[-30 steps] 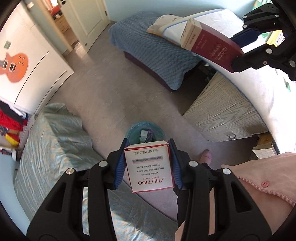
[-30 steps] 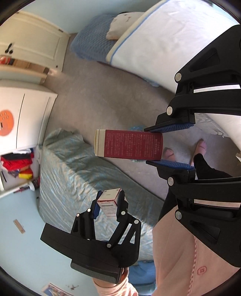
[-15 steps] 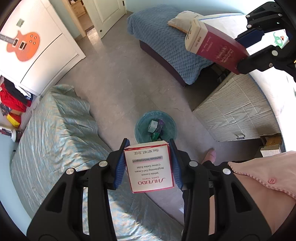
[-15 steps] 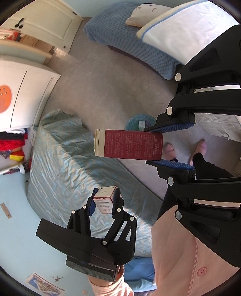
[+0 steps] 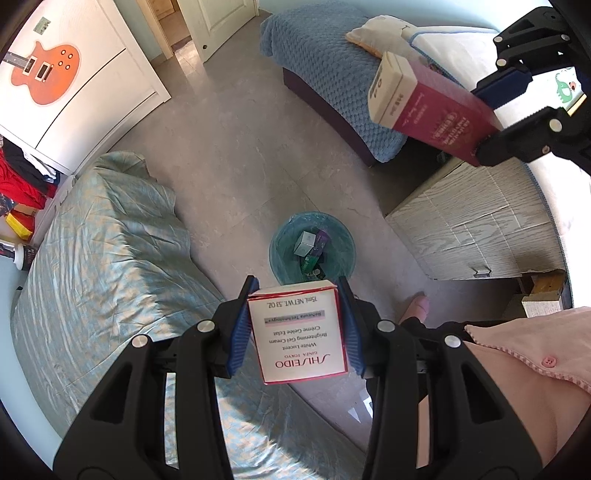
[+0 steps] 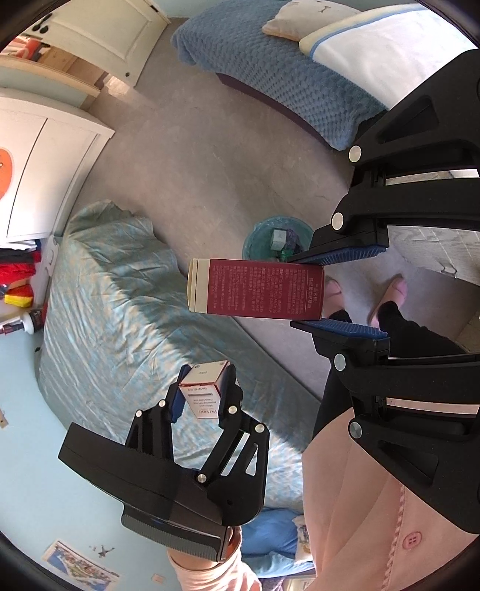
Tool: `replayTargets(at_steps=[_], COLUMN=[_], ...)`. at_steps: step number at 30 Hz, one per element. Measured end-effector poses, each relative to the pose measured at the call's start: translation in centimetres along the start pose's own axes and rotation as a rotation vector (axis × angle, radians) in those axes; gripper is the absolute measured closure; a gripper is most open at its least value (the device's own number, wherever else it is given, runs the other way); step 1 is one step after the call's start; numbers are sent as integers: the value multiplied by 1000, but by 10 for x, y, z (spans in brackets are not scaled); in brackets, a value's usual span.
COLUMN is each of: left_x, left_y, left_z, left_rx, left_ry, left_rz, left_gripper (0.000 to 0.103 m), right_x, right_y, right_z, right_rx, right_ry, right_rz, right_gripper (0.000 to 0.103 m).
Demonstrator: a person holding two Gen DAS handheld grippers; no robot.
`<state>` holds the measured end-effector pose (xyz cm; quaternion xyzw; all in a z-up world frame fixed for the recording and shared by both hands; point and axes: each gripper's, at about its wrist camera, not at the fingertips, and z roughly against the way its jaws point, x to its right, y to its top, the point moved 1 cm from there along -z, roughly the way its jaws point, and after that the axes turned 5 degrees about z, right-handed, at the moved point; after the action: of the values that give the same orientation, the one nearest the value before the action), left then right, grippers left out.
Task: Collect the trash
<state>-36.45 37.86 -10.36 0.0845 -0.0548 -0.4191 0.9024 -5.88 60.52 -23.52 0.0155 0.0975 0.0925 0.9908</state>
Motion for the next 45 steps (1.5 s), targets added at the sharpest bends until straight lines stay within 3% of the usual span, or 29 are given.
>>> replayTargets(at_steps=[30,31,32,34,45], left_x=[-7,-6,-6,-9,-4], left_y=[25,26,27,29,25], left_z=[-37,-40,-42,-43,-46], left_rx=[-62,-73,-76,-57,-77], left_ry=[-65,-71,-52,-15,-16], left_rz=[-52,-61,-64,-63,-104], left_gripper=[62,53,32,22,18], right_x=[22,23,24,30,38], right_y=[10,9,9,5,-15], right_z=[-32,-34,-35,-33,-20], right_rx=[-63,-74,-77,-73,-77], right_ry=[50,49,25,5,-23], right_rz=[-46,-49,-54,-72,-115], right_gripper=[72,65,43,37,28])
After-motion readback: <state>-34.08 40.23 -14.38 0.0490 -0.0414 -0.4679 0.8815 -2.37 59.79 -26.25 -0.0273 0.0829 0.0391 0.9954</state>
